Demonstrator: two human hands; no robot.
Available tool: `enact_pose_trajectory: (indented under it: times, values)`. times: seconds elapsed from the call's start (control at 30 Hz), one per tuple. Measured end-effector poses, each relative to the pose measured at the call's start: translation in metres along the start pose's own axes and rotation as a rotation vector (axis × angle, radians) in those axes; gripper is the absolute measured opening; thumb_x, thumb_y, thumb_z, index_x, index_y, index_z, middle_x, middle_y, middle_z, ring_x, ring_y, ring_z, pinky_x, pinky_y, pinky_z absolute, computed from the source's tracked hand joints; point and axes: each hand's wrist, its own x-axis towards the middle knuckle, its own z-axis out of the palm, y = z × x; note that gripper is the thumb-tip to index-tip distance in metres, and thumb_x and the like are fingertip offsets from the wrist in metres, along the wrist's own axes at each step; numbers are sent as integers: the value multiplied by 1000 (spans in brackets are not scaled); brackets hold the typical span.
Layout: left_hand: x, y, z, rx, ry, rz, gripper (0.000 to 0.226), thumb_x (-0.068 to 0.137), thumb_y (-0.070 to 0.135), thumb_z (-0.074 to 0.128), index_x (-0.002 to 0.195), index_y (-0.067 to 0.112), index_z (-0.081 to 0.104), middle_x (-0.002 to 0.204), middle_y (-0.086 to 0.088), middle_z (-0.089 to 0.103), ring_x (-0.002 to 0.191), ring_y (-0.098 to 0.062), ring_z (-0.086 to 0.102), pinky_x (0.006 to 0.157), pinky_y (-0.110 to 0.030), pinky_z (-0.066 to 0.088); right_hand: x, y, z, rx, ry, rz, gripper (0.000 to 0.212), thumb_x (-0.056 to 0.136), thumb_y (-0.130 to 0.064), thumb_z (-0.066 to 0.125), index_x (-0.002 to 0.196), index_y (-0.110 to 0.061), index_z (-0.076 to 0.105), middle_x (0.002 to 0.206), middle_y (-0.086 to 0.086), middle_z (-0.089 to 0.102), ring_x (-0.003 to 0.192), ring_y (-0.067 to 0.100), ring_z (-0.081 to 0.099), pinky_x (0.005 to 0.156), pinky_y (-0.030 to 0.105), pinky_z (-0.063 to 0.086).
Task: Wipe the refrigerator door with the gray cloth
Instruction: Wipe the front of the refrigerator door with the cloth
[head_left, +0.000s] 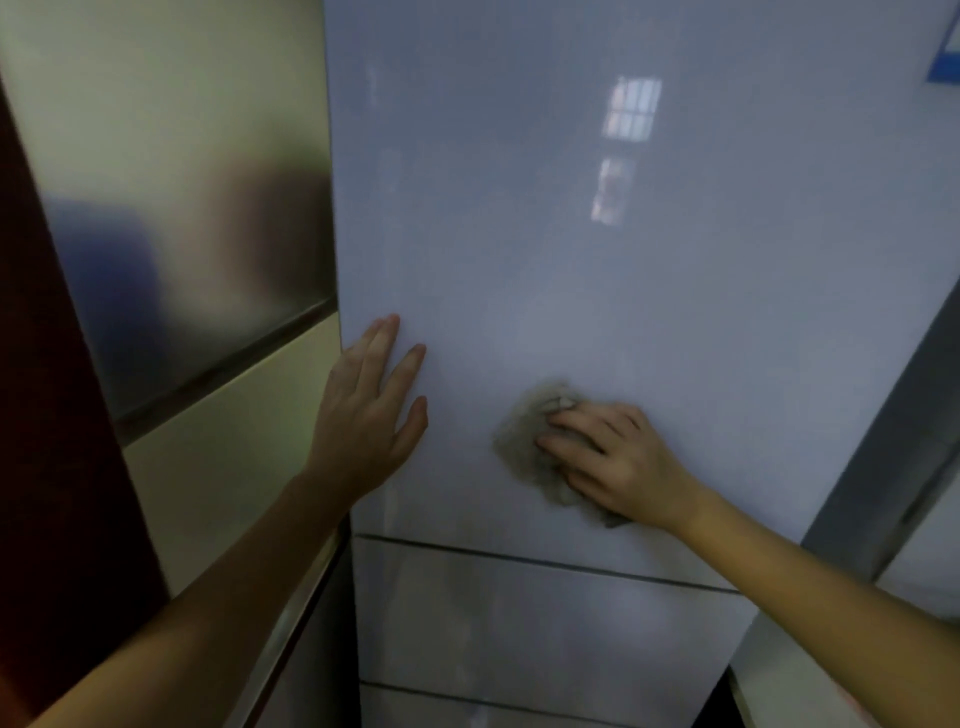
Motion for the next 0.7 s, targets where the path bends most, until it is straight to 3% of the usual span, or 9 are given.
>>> enact_pose_trajectory:
  times: [0.1, 0.23, 0.53, 0.7]
  values:
    - [2, 19, 2, 10, 11, -6, 51, 97, 32, 52, 142, 6, 53, 157, -24, 37, 145, -40, 37, 117, -52, 33, 5, 37, -28, -61, 72, 142, 43, 94, -26, 68, 136, -21, 60, 136, 9, 59, 118, 32, 57, 93, 44, 45]
    - [5, 49, 7, 23, -32, 8, 52, 98, 33, 50, 143, 7, 51, 158, -24, 36, 147, -40, 36, 117, -53, 33, 10, 64, -50, -60, 163, 295, 43, 91, -26, 74, 132, -16, 66, 132, 12, 64, 117, 36, 59, 95, 47, 47]
    - [12, 100, 11, -4, -53, 36, 50, 95, 27, 58, 140, 6, 55, 156, -24, 39, 146, -39, 38, 115, -51, 37, -81, 31, -20, 71, -79, -133, 31, 99, -23, 60, 129, -21, 67, 132, 5, 64, 117, 25, 58, 91, 39, 46]
    - [11, 117, 19, 25, -98, 29, 52, 96, 29, 56, 142, 8, 53, 158, -24, 36, 147, -39, 37, 114, -51, 39, -104, 53, -41, 21, -8, -93, 32, 99, -22, 61, 131, -20, 67, 134, 6, 61, 118, 27, 57, 93, 40, 45]
